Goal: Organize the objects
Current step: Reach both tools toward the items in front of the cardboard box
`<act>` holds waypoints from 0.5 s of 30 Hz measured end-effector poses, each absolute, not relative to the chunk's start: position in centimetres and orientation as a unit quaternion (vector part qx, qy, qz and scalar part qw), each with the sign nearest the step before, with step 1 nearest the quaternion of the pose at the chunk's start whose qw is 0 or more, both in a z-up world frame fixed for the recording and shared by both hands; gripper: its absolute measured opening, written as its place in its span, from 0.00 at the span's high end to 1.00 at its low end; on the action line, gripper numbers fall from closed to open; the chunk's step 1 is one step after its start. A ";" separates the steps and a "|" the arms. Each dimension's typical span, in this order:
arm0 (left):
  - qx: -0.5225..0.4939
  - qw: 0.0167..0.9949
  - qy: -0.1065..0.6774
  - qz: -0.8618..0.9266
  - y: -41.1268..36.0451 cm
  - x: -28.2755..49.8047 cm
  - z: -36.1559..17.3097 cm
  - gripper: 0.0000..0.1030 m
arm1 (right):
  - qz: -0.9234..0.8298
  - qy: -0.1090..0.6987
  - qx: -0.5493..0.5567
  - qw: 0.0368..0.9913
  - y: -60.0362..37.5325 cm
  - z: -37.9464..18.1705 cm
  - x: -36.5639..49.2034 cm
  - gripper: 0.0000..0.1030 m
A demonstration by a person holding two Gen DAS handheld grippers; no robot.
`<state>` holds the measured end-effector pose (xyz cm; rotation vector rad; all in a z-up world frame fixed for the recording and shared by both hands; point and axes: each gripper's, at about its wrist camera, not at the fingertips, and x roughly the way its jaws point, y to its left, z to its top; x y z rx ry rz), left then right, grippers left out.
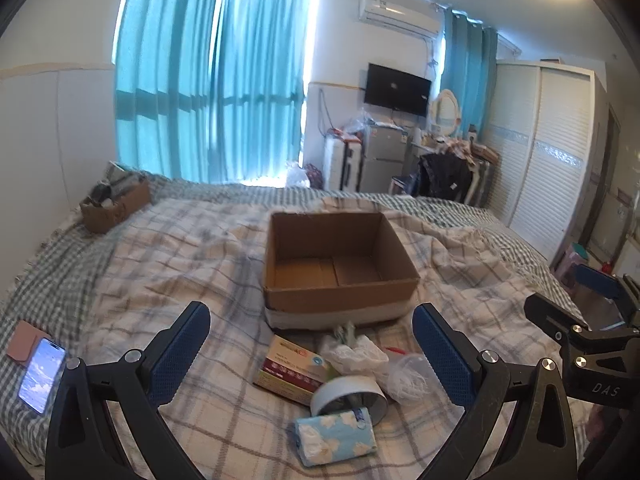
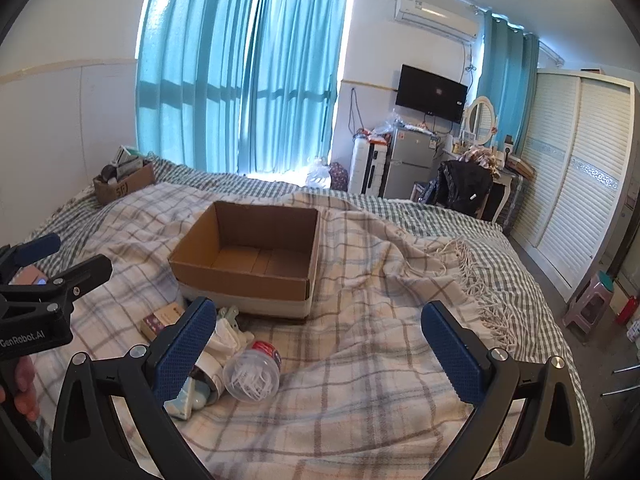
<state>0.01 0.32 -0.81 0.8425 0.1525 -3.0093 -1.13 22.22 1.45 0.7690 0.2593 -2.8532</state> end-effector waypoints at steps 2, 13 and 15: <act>0.291 0.003 0.052 -0.955 0.6 -0.6 -1.9 0.00 | -0.955 0.090 0.267 0.092 22.6 0.7 -1.2 0.00; 0.421 0.001 0.010 -0.907 3.7 -2.8 -11.1 0.00 | -0.945 0.072 0.305 0.093 25.1 -4.0 -2.8 0.00; 0.450 -0.002 0.004 -0.893 4.1 -3.3 -12.7 0.00 | -0.941 0.064 0.319 0.094 25.4 -5.0 -3.4 0.00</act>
